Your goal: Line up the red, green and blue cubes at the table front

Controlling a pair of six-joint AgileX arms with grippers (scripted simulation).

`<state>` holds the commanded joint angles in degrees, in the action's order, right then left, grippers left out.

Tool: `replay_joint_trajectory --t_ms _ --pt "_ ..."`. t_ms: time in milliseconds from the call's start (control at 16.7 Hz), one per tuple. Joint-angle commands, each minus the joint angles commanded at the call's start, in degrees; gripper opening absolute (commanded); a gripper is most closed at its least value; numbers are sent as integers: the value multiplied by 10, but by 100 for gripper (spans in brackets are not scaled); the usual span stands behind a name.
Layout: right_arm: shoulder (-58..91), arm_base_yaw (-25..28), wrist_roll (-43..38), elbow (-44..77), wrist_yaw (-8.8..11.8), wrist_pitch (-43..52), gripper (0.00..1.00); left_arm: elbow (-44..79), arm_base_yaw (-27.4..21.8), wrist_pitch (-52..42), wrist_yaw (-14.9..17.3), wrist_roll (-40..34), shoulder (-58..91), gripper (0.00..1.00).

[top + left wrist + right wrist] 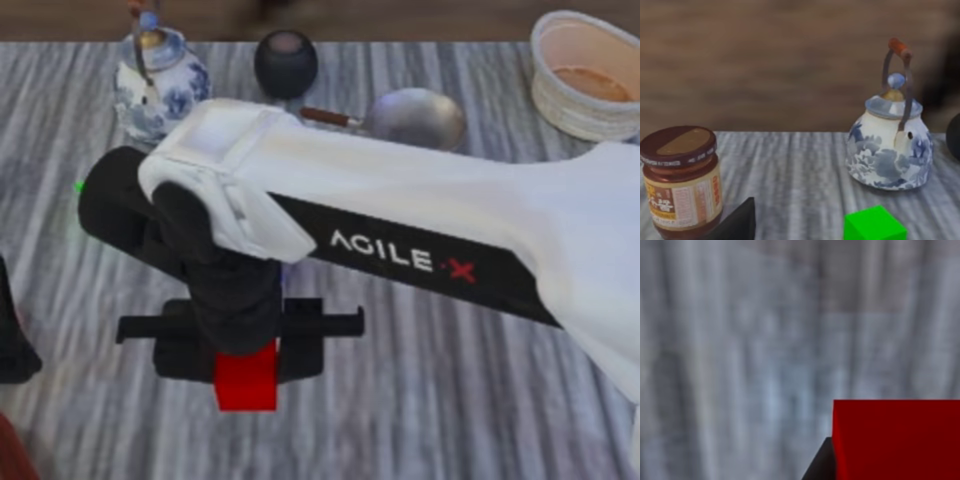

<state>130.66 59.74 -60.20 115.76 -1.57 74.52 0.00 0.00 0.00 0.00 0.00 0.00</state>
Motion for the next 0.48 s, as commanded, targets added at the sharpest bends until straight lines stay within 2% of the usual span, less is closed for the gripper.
replay_joint_trajectory --t_ms 240,480 --pt "2 -1 1 -23 1 -24 0 0 0 0 0 0 0 100" --pt "19 0 -1 -90 1 -113 0 0 0 0 0 0 0 100"
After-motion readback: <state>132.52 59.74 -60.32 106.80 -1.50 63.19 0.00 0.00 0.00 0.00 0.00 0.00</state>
